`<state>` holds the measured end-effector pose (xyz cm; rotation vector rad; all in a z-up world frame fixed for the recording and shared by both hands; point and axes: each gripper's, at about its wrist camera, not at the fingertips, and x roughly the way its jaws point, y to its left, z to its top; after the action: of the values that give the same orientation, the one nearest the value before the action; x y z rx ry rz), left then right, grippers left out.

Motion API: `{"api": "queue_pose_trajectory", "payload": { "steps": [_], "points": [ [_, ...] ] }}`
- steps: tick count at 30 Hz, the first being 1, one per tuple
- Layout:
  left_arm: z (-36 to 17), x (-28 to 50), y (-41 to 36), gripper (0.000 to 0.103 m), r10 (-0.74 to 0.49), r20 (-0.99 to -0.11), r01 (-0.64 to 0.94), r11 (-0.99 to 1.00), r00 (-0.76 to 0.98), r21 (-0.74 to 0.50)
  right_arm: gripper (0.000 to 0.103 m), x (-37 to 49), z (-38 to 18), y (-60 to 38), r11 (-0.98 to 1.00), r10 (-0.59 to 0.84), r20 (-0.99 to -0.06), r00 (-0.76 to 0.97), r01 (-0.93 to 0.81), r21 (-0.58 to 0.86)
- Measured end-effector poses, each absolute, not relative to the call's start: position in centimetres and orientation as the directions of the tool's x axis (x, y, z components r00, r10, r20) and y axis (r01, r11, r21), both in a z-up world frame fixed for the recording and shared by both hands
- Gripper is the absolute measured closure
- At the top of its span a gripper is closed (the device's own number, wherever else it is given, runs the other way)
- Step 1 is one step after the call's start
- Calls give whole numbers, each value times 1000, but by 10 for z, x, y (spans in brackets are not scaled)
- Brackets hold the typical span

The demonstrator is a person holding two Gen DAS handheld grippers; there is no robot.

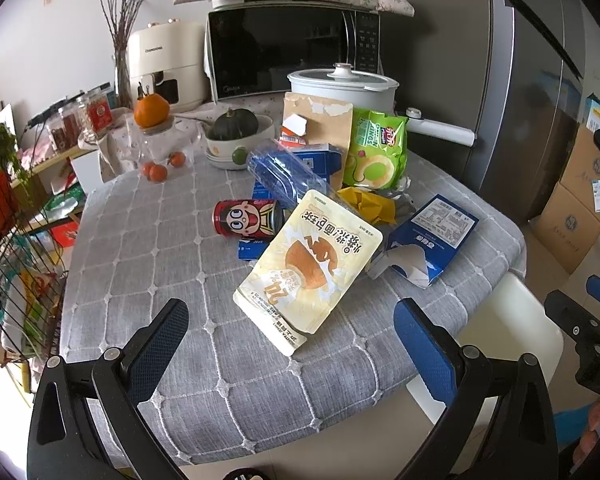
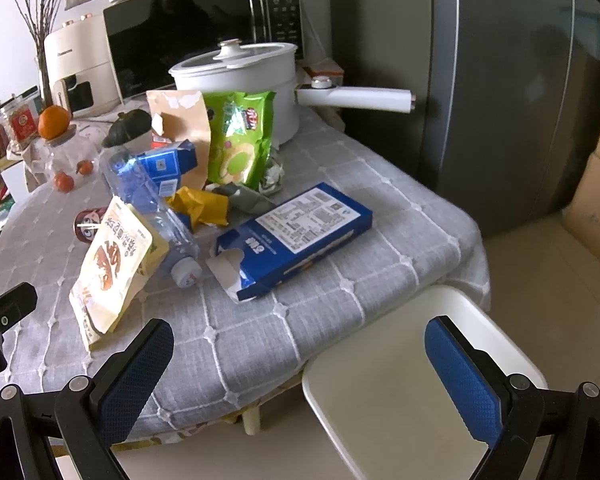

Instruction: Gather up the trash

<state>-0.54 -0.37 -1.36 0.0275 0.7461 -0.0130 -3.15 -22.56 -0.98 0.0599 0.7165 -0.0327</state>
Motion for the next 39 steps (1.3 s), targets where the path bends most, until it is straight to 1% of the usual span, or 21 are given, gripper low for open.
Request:
{"api": "queue_pose_trajectory", "payload": {
  "steps": [39],
  "points": [
    [-17,-3,-5,0,-1,-689,29,999,725,29,0,-31,-11,-221,999,3,-669,743,26,34]
  ]
}}
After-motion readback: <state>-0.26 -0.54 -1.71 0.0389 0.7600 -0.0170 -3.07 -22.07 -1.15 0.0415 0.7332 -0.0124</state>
